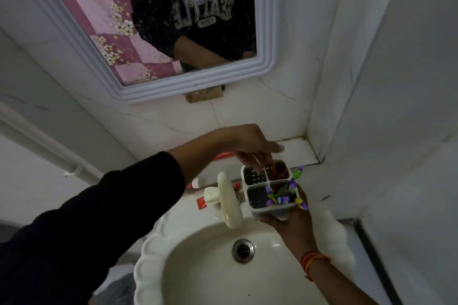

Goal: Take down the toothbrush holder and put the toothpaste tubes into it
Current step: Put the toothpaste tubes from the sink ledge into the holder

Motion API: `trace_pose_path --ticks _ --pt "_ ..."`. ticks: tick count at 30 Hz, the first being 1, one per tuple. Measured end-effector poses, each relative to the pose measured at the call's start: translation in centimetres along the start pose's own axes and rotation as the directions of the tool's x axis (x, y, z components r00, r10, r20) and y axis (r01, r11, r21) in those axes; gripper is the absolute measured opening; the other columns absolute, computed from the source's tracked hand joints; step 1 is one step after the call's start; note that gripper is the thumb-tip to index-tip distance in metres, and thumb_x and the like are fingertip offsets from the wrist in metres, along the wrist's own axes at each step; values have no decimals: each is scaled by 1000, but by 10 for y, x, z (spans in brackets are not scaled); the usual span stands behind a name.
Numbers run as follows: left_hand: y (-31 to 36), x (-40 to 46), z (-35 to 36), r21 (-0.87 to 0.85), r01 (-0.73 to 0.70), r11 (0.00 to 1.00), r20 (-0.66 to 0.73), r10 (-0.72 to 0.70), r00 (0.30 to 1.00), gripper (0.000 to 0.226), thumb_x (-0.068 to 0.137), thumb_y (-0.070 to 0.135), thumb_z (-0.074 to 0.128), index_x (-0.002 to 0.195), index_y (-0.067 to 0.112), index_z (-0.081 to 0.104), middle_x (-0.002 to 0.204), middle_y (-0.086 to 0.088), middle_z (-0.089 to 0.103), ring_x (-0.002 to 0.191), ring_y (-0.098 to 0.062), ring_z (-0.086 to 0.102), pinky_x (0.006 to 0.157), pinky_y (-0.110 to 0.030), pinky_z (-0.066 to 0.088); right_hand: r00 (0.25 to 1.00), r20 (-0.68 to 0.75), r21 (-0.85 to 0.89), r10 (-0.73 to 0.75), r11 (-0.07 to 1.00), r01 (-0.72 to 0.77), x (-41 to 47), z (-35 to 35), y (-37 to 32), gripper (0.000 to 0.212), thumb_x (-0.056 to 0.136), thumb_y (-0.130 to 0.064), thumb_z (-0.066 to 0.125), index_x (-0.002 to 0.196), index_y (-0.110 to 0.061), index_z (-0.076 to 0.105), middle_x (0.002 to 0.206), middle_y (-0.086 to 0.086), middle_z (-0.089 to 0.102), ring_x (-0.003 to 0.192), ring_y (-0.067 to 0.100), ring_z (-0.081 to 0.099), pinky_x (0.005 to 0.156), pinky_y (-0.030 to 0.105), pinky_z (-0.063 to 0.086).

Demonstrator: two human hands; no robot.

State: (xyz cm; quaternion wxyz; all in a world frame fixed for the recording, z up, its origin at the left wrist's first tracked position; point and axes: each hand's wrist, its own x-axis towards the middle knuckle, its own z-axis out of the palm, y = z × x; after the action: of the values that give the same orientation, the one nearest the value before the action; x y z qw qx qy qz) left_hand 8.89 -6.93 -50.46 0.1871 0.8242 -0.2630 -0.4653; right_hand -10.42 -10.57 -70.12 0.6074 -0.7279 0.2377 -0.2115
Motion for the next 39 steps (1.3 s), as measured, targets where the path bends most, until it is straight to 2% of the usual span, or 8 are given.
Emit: trace_pose_path --ticks 4,7,11,15,18,23,32,39 --pt "-35 5 -18 -125 27 992 -129 -43 991 46 98 43 60 110 0 73 104 -13 79 92 -27 78 76 -30 59 1000 -6 -5 -14 1000 14 -1 0 -1 95 52 -9 98 134 -16 51 126 -21 55 114 -21 51 88 -2 43" --pt "-74 12 -27 70 79 994 -246 -60 967 30 94 25 69 108 -1 73 101 -13 79 85 -23 77 81 -32 59 1000 -12 -10 -23 1000 23 0 1 -1 95 50 -10 98 133 -14 52 127 -15 58 115 -19 52 89 -2 42" --pt "-130 10 -32 384 176 906 -212 -99 972 21 82 19 77 99 7 79 98 -7 81 82 -18 78 90 -38 61 1000 -14 -44 -13 999 12 1 2 1 96 50 -18 98 133 -17 50 127 -12 57 117 -23 48 93 -3 37" --pt "-155 2 -21 531 263 805 -235 -158 959 26 76 22 81 99 12 74 87 -1 74 80 -19 73 77 -36 63 1000 -13 -103 -7 995 6 2 1 7 105 50 -43 93 139 -7 49 134 -2 54 119 -26 41 96 -5 33" --pt "-173 -1 -9 663 186 725 -139 -125 982 21 82 30 77 92 11 79 71 6 75 68 -7 69 81 -36 63 1000 -5 -144 20 989 -21 2 2 10 111 49 -70 85 135 -6 55 135 3 59 119 -27 41 96 -7 30" --pt "-196 -3 13 648 219 730 -187 -126 974 37 86 33 76 118 15 72 82 0 81 65 -7 70 74 -28 61 1000 11 -139 24 990 -22 2 4 9 108 45 -47 96 132 1 55 129 6 62 114 -30 43 92 -7 32" --pt "-197 -5 31 732 221 645 -304 18 952 31 91 30 67 116 11 67 108 -10 72 95 -27 71 80 -37 60 998 31 -232 51 972 -42 3 2 18 103 46 -59 88 129 -5 59 128 6 64 120 13 58 95 -3 36" --pt "-180 -17 3 779 198 594 -381 200 903 20 95 27 60 105 13 71 100 -9 71 88 -27 70 73 -35 59 998 44 -215 38 976 -28 5 2 20 97 48 -47 92 131 -11 58 130 3 63 124 16 57 96 -3 37"
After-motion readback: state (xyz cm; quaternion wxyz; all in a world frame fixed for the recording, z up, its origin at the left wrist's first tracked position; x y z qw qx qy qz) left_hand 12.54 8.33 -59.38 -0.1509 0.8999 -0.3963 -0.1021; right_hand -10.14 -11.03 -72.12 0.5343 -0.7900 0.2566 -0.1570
